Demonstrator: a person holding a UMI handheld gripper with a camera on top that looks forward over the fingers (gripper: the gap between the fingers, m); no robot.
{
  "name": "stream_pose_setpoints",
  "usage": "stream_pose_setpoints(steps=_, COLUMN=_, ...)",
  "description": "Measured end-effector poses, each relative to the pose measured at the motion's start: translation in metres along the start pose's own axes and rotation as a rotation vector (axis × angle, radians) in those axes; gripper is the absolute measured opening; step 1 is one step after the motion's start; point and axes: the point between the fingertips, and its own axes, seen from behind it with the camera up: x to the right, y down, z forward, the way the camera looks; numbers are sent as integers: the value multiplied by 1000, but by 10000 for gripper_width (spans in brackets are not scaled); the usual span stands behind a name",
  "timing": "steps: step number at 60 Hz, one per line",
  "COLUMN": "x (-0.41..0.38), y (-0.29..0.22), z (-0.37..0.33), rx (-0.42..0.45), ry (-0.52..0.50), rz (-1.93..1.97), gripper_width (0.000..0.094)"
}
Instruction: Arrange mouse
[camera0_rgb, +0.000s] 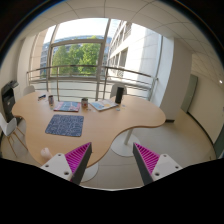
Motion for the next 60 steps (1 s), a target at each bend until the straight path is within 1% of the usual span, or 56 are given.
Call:
stream_pose_setpoints(steps=11, x=-9, y=18, z=-7, rx=-8, ry=33, rz=13, gripper_width=846)
stream_pose_setpoints(steps=19, x=-48, y=62, z=-17, rx=-30, ry=28, rz=20, gripper_width=845)
stream_pose_setpoints(steps=25, x=-102, y=107, z=-24, rx=-59, ry=-6, rz=39, gripper_width=850)
stream_pose_setpoints(steps=30, x=-155, y=147, z=-20, rx=-107, ry=-46, rz=43, gripper_width=849)
stream_pose_setpoints(steps=36, x=-219, y=175, z=-9, rx=-140, ry=-105, rz=48, gripper_width=847)
stream_pose_setpoints(steps=43, x=-278, y=187, z=17, rx=-147, ry=-146, rz=25, gripper_width=845)
stream_pose_setpoints(steps=49, x=-320, y=185, z=53, rx=-144, ry=-172, rz=10, gripper_width=847)
stream_pose_setpoints(steps=60, x=-366, y=178, z=125, rx=-133, ry=-189, rz=-31, gripper_width=847)
